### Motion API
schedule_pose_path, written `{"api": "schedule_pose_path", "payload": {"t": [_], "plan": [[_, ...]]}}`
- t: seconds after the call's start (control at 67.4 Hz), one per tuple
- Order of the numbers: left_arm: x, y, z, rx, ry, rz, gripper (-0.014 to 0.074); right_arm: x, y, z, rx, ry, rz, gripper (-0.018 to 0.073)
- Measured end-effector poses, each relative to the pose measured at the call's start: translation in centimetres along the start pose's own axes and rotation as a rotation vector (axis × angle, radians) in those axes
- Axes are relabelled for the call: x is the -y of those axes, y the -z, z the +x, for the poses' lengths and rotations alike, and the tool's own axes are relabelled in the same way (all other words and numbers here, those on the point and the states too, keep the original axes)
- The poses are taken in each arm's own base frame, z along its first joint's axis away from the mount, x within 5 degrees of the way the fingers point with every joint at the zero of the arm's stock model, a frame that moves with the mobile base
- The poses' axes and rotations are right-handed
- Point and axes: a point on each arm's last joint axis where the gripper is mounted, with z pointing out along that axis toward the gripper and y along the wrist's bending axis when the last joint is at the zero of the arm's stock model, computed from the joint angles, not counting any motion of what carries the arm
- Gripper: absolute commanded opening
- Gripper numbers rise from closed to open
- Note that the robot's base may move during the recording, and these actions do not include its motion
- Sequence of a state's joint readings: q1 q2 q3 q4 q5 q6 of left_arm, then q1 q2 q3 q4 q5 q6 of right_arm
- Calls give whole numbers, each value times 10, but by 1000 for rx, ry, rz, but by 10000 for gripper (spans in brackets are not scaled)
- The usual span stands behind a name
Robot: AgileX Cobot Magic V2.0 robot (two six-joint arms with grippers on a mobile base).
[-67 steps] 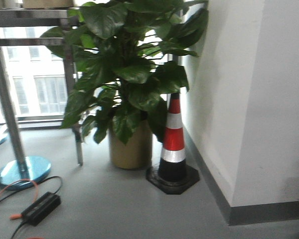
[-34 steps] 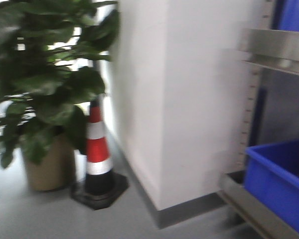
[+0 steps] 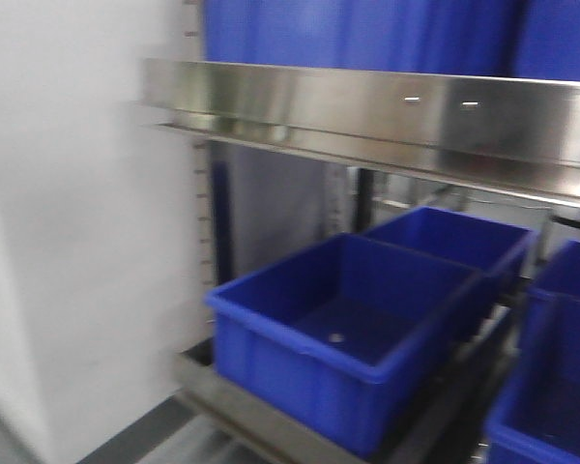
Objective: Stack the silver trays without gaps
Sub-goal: 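Hold the tray with both grippers while driving to the other rack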
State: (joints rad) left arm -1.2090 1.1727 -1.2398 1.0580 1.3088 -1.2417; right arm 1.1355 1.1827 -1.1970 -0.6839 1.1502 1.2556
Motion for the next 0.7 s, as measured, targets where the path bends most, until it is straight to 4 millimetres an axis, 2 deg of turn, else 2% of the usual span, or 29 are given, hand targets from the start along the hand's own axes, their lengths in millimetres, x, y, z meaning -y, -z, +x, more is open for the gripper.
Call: {"api": "schedule_pose_path", "payload": {"t": [0.697], "plan": [[0,0,0,2,0,-1,-16,0,0,0,1,0,0,-3]]}}
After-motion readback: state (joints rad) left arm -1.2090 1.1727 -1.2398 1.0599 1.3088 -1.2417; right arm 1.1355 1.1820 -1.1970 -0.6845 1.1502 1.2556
